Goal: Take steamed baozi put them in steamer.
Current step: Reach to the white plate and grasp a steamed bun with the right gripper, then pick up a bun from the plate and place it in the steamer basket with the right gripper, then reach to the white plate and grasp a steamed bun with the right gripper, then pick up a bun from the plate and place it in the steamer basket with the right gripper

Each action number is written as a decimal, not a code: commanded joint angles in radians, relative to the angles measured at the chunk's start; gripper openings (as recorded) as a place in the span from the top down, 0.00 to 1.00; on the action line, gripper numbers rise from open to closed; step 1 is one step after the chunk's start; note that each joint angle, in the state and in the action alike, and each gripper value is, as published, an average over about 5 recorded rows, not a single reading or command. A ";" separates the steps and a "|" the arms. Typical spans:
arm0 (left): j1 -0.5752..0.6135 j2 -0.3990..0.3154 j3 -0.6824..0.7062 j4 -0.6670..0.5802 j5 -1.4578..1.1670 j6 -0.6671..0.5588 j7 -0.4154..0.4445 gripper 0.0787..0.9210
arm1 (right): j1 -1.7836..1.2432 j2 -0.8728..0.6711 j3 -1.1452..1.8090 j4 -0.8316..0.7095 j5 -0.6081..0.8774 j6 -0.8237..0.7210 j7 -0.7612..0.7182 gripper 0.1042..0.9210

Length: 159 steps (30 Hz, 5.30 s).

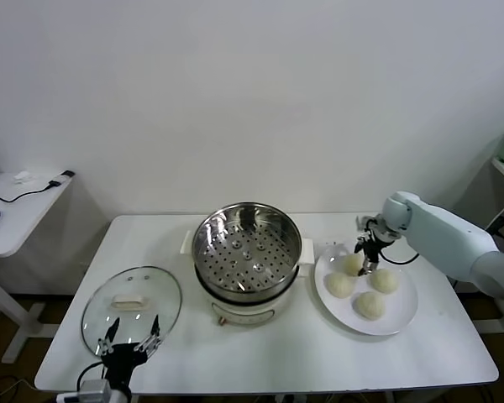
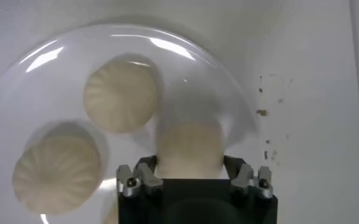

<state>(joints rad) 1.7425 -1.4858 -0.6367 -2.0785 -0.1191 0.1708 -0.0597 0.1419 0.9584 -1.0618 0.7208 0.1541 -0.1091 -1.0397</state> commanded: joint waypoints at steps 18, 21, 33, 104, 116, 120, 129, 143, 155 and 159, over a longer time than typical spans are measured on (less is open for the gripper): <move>0.033 0.001 0.021 -0.049 0.023 0.001 -0.003 0.12 | 0.658 -0.073 -0.332 0.426 0.256 0.123 -0.085 0.29; 0.044 0.004 0.032 -0.055 0.031 -0.002 -0.004 0.12 | 0.748 -0.021 -0.371 0.491 0.303 0.189 -0.065 0.29; 0.057 0.003 0.055 -0.064 0.053 -0.008 -0.009 0.12 | 0.731 0.215 -0.433 0.634 0.079 0.487 0.013 0.29; 0.004 0.009 0.043 -0.038 0.047 -0.018 -0.013 0.12 | 0.754 -0.283 -0.828 0.756 0.614 -0.083 0.054 0.12; 0.022 0.007 0.038 -0.033 0.050 -0.020 -0.017 0.12 | 0.349 -0.229 -0.574 0.574 0.449 -0.168 0.150 0.12; 0.023 0.006 0.036 -0.026 0.050 -0.023 -0.017 0.12 | 0.263 -0.196 -0.493 0.502 0.426 -0.169 0.162 0.12; 0.012 0.006 0.025 -0.007 0.048 -0.025 -0.017 0.12 | 0.162 -0.129 -0.410 0.409 0.373 -0.188 0.222 0.12; 0.007 0.008 0.024 -0.005 0.045 -0.025 -0.018 0.12 | 0.139 -0.080 -0.379 0.373 0.346 -0.200 0.230 0.21; 0.017 0.008 0.028 -0.029 0.047 -0.023 -0.019 0.12 | 0.394 -0.180 -0.460 0.500 0.375 -0.171 0.150 0.34; 0.018 0.014 0.031 -0.042 0.046 -0.022 -0.018 0.12 | 0.656 -0.188 -0.590 0.545 0.451 -0.145 0.090 0.34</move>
<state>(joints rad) 1.7601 -1.4766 -0.6062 -2.1131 -0.0737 0.1465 -0.0780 0.5538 0.8083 -1.5545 1.2133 0.5600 -0.2727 -0.8976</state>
